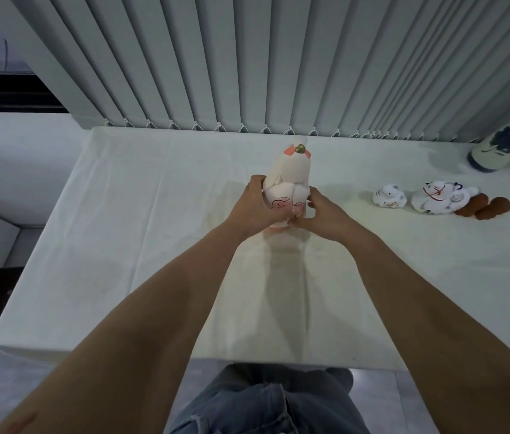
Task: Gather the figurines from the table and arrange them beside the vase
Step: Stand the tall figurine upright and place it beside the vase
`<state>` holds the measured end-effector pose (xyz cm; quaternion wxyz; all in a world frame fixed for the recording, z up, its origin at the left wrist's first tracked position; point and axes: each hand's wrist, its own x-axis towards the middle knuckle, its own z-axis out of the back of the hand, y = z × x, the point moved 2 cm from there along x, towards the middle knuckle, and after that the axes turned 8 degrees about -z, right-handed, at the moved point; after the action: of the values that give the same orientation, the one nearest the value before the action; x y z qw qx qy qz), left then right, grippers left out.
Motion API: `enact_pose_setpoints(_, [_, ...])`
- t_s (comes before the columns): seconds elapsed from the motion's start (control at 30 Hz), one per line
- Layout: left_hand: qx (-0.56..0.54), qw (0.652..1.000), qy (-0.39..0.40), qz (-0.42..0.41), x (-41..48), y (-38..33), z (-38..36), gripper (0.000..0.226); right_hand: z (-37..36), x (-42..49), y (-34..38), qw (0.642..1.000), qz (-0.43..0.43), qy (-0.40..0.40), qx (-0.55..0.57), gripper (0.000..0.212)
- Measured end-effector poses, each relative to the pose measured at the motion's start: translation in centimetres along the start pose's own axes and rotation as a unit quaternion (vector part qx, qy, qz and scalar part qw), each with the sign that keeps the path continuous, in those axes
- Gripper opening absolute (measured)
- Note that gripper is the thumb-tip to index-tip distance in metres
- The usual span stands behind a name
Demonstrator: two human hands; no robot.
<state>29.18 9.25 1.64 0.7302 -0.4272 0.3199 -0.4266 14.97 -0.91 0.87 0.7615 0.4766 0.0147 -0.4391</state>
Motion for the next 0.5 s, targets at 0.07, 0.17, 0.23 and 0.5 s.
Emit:
enact_pose_setpoints(0.07, [0.003, 1.000, -0.008, -0.005, -0.1, 0.1, -0.1, 0.083, -0.1, 0.3, -0.1, 1.000, -0.003, -0.001, 0.001, 0.080])
enact_pose_setpoints(0.17, [0.006, 1.000, -0.015, -0.012, -0.1, 0.0, -0.1, 0.075, -0.2, 0.5, -0.5, 1.000, -0.008, -0.008, 0.001, 0.082])
enact_pose_setpoints(0.23, [0.006, 1.000, -0.012, -0.016, 0.1, -0.3, -0.1, 0.071, 0.0, 0.5, -0.7, 1.000, -0.005, -0.021, 0.007, 0.081])
enact_pose_setpoints(0.5, [-0.011, 0.998, 0.045, -0.047, 3.6, -3.9, -3.6, 0.071, 5.1, -0.2, -2.8, 0.995, -0.006, -0.096, 0.035, 0.071])
